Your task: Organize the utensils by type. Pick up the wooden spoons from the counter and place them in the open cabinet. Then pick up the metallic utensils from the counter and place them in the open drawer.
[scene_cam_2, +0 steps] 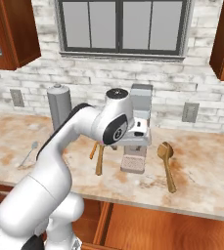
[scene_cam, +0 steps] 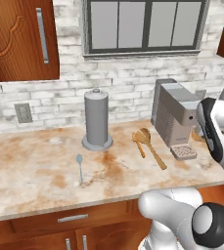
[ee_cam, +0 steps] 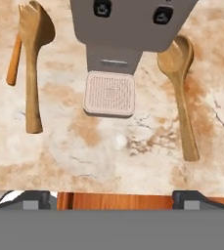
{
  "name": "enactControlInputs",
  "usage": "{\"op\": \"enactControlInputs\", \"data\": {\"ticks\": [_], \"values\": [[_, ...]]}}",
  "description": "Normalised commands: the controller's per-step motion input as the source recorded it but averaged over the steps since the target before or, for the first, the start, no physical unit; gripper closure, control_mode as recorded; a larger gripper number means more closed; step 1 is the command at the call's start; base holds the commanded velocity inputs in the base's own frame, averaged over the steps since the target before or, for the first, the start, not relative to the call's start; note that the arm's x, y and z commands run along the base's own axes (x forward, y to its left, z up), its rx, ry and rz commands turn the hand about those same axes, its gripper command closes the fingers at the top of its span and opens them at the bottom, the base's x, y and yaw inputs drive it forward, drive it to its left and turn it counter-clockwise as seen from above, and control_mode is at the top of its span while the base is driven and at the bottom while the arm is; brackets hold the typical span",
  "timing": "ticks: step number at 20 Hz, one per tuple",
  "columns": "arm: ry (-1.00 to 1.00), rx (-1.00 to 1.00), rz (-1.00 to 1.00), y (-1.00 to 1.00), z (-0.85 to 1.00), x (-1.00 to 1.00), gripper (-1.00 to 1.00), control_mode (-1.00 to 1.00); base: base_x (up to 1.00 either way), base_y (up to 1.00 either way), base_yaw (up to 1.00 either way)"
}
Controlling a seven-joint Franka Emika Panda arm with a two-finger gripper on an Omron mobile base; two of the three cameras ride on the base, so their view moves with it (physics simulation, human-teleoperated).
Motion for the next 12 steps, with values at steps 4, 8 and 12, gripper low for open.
{"op": "enactControlInputs", "data": {"ticks": [4, 8, 12], "values": [[0.05, 0.01, 0.00, -0.59, -0.24, 0.00, -1.00, -1.00, 0.00, 0.00, 0.00], [0.14, 0.03, -0.01, -0.58, -0.10, 0.09, -1.00, -1.00, 0.00, 0.00, 0.00], [0.24, 0.03, -0.03, -0.57, -0.05, 0.16, -1.00, -1.00, 0.00, 0.00, 0.00]]}}
